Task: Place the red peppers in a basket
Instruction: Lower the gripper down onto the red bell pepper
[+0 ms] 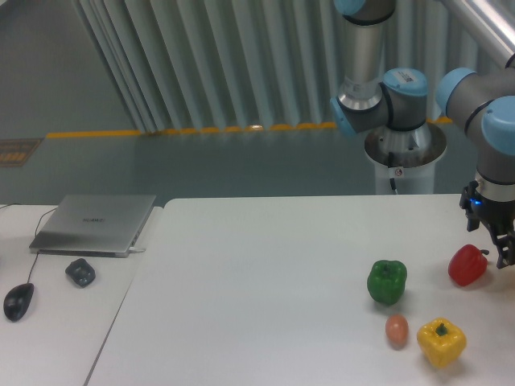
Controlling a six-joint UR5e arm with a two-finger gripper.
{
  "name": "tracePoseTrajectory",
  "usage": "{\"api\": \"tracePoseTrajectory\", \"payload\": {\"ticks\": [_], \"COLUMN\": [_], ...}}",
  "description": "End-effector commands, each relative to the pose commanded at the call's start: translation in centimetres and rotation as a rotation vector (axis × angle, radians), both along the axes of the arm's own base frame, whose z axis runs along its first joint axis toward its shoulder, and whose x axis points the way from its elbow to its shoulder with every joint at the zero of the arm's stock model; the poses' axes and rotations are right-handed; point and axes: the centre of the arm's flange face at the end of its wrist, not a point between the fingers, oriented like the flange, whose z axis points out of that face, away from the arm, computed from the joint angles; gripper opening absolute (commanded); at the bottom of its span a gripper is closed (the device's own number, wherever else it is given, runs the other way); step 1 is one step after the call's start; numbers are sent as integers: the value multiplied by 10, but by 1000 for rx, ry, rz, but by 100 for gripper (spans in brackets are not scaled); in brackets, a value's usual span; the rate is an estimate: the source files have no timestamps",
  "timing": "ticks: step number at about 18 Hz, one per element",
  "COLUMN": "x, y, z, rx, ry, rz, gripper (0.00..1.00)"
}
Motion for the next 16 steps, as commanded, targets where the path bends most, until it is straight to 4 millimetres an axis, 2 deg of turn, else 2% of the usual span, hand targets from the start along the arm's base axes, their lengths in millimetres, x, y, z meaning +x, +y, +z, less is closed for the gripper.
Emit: {"api": "tracePoseTrajectory", "payload": {"ticks": [5,12,16], "x": [9,25,27], "y": [7,3,4], "z": [-1,-22,-28], "rx": [0,30,33], "ry": [-2,31,18], "rz": [-17,-20,78], "gripper": [100,100,100]}}
